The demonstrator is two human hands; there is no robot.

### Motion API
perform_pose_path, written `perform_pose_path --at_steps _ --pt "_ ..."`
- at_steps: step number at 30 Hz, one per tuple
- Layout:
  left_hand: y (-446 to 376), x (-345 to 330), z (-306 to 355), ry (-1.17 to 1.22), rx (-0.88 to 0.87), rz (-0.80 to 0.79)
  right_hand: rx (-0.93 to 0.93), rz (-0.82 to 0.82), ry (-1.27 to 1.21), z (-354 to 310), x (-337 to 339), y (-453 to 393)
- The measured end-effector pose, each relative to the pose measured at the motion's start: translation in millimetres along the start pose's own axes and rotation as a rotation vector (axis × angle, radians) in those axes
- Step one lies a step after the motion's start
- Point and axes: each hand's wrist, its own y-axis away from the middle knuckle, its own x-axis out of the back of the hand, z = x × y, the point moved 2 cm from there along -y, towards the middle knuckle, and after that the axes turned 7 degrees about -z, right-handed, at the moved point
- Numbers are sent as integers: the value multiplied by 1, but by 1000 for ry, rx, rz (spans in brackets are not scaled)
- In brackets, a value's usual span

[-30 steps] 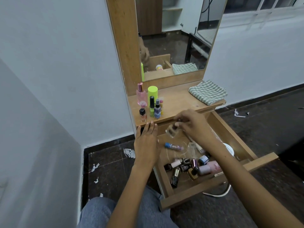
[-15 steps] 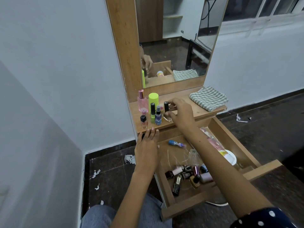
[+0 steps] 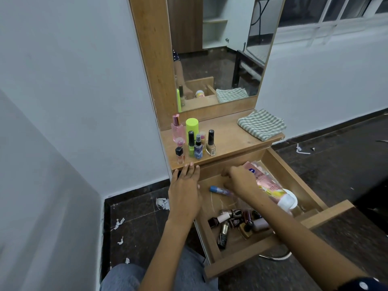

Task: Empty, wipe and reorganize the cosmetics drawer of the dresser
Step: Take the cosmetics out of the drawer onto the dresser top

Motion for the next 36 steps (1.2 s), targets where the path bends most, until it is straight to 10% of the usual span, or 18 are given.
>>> perform_pose_path --at_steps 8,23,36 --pt "1 0 0 -9 8 12 108 -160 320 -23 -25 -4" --pt "10 -12 -4 158 32 258 172 415 -835 -59 43 29" --pt "11 -39 -11 -17 73 109 42 504 -651 -103 24 7"
